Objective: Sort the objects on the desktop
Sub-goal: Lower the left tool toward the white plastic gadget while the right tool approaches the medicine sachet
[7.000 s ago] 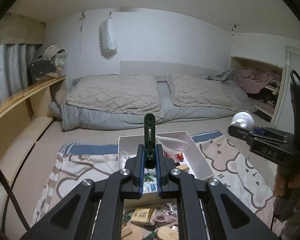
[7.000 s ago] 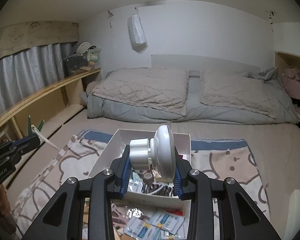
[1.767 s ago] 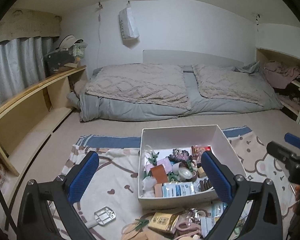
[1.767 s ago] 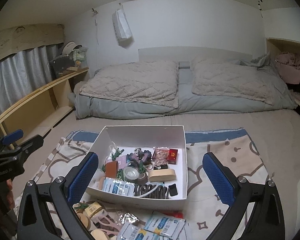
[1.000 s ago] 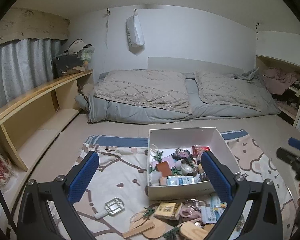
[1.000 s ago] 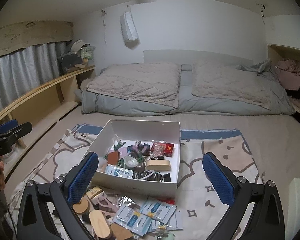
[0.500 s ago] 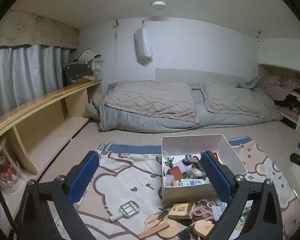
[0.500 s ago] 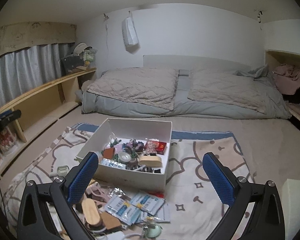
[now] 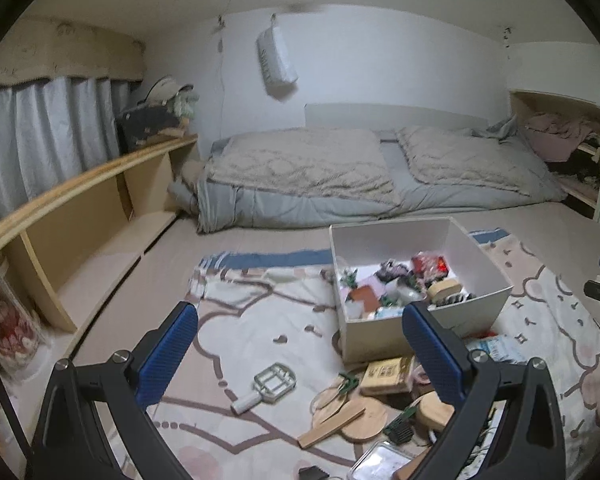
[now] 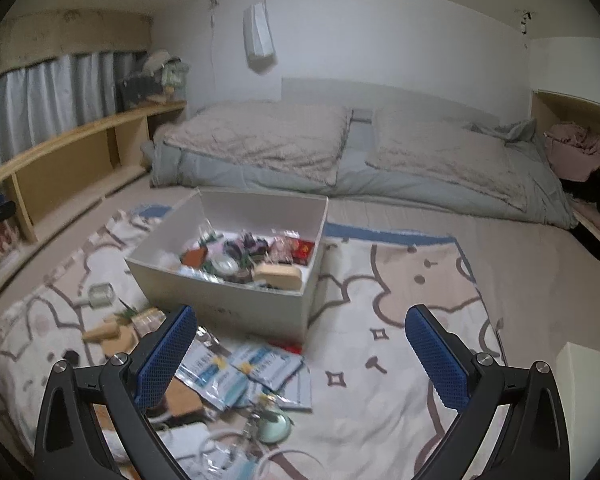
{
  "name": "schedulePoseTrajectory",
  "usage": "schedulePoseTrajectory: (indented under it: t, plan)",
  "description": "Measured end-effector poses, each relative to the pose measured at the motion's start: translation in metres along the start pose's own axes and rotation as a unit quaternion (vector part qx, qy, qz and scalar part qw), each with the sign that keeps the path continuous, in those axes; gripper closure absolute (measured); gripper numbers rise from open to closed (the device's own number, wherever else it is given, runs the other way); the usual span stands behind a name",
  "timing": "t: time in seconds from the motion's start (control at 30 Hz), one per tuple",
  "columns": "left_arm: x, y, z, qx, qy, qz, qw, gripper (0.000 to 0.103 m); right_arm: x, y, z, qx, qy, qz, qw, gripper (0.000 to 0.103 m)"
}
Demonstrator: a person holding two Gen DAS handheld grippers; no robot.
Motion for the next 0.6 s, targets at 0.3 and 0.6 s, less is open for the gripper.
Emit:
schedulePoseTrajectory:
  t: [0.3,0.6]
  plan:
    - [0.024,0.036,-0.027,0.012,-0.035,0.016,0.9992,0.000,-0.004,0.027,-0.030,0.011,0.006,-0.001,1.000,0.000]
    - [0.047,0.070,-0.058,0.055,-0.072,0.038,0.9951,0.000,0.002,0.066,-0.079,0.097,0.011,-0.012,0.995,0.000]
Point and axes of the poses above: each gripper's, at about its wrist camera, not at the fingertips, and z roughly against the way its jaws point, x to its left, y to its underside, the point moved 4 cm from there along -z, roughly the way its jaws point, and after that the axes turned 12 degrees about -x, right-handed, at the moved point
